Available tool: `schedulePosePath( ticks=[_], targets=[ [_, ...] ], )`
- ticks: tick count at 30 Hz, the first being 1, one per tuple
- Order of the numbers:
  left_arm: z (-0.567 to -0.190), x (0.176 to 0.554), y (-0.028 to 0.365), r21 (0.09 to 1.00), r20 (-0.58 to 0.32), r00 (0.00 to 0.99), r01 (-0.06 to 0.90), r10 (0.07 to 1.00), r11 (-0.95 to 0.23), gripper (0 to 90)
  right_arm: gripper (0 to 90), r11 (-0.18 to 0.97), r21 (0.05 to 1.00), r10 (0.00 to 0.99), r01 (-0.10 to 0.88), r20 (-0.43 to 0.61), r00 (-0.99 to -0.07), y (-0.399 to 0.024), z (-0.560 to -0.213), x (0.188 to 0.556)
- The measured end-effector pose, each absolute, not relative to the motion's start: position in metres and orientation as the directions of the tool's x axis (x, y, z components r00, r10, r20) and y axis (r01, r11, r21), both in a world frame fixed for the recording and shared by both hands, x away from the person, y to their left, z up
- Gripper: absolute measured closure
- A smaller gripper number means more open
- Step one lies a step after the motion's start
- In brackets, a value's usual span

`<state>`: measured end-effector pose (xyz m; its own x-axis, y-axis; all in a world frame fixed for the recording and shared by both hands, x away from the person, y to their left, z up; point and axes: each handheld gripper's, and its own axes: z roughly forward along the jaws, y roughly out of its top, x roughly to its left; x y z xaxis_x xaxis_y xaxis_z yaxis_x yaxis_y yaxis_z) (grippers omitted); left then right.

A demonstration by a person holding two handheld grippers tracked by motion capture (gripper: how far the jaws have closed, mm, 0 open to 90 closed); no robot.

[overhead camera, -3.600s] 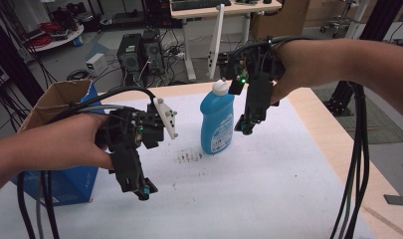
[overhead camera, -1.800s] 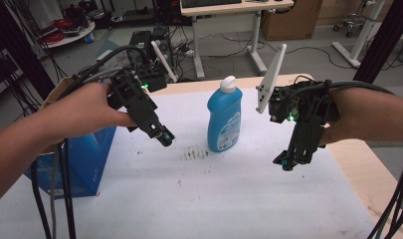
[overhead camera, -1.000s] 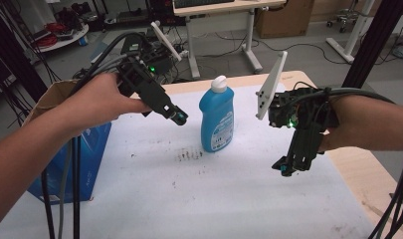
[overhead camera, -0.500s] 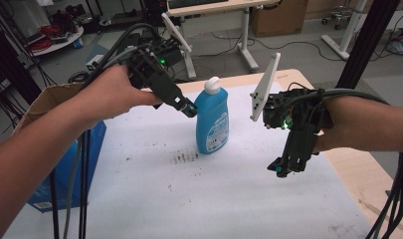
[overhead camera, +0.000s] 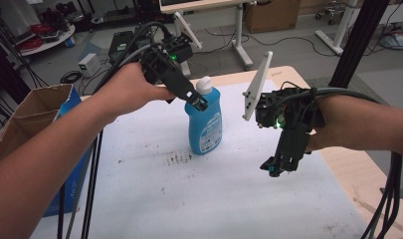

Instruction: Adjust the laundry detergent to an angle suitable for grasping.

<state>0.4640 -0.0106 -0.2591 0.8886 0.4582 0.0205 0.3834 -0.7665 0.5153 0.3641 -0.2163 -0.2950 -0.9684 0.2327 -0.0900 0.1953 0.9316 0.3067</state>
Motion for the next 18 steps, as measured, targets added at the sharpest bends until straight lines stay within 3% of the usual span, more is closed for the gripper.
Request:
schedulePosePath(
  ticks=[18],
  targets=[
    [-0.283, 0.478, -0.034, 0.485, -0.011, 0.897, 0.392, 0.442, -0.782, 1.7, 3.7, 0.928, 0.310, 0.242, 0.206, -0.081, -0.967, -0.222, -0.299, 0.370]
  ],
)
